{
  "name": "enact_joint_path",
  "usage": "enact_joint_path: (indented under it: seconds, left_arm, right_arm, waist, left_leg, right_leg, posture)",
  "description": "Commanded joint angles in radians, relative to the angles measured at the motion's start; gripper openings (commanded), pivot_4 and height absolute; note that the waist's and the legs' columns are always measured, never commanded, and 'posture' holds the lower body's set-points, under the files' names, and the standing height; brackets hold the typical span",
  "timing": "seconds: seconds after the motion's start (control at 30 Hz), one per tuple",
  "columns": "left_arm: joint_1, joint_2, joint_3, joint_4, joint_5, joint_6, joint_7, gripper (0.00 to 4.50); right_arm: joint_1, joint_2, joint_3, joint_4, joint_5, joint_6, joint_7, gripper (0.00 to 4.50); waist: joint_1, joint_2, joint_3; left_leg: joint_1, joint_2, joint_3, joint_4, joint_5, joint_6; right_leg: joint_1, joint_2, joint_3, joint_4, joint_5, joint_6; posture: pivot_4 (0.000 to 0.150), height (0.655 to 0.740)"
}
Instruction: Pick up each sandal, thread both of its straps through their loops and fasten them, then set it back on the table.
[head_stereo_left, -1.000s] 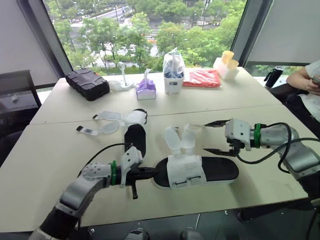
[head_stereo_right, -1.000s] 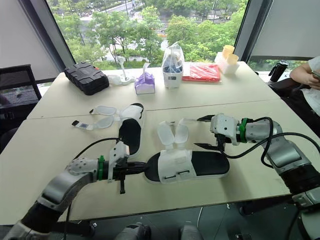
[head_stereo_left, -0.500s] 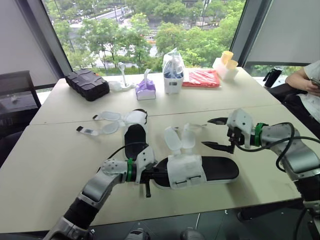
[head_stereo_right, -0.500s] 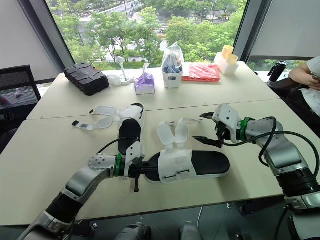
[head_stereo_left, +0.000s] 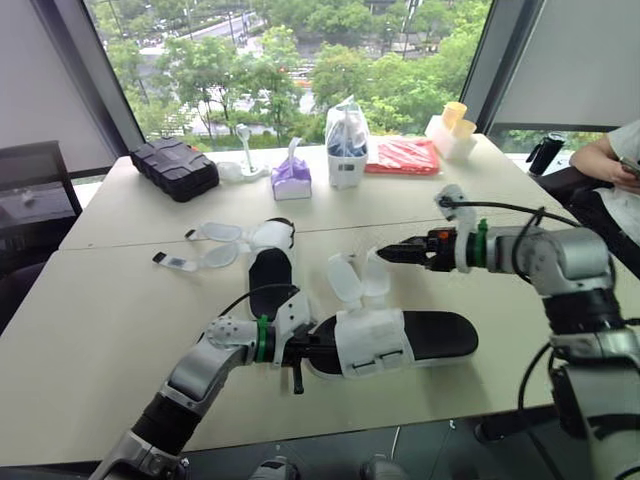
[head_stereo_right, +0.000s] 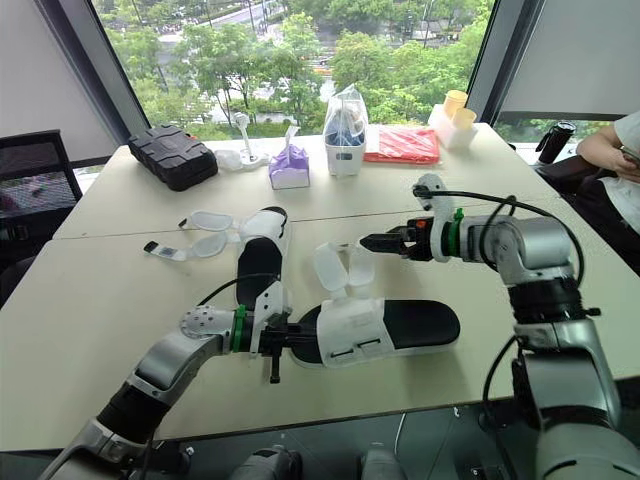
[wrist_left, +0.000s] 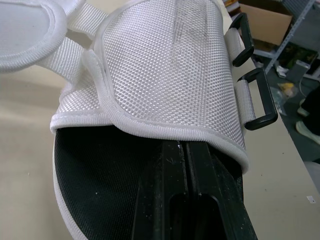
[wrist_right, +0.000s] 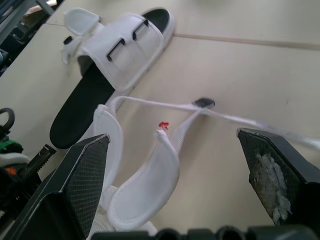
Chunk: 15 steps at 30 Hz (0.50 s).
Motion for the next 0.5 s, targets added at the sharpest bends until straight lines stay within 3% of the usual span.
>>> enact_joint_path:
  seconds: [0.03,0.5]
  left_arm:
    - [-0.002,0.000,-0.010,-0.010,0.009,0.017,-0.003,0.00]
    - [-0.006,0.004,-0.011,-0.024,0.012,0.031,0.000,0.00]
  right_arm:
    - [-0.075,0.018,0.015,0.080,-0.025,0.082,-0.009,4.41]
    - [-0.193,0.172,-0.045,0.395,-0.068,0.098,-0.017,4.41]
  waist:
    - [-0.002,0.000,0.000]
    - [-0.007,0.000,0.000]
  left_leg:
    - [0.000,0.000,0.000,0.000,0.000,0.000]
    - [0.000,-0.001,0.001,0.000,0.000,0.000]
  right_leg:
    - [0.000,0.000,0.000,0.000,0.000,0.000]
    - [0.000,0.001,0.000,0.000,0.002,0.002]
  posture:
    - [0.150,0.7400]
    - [0.150,0.7400]
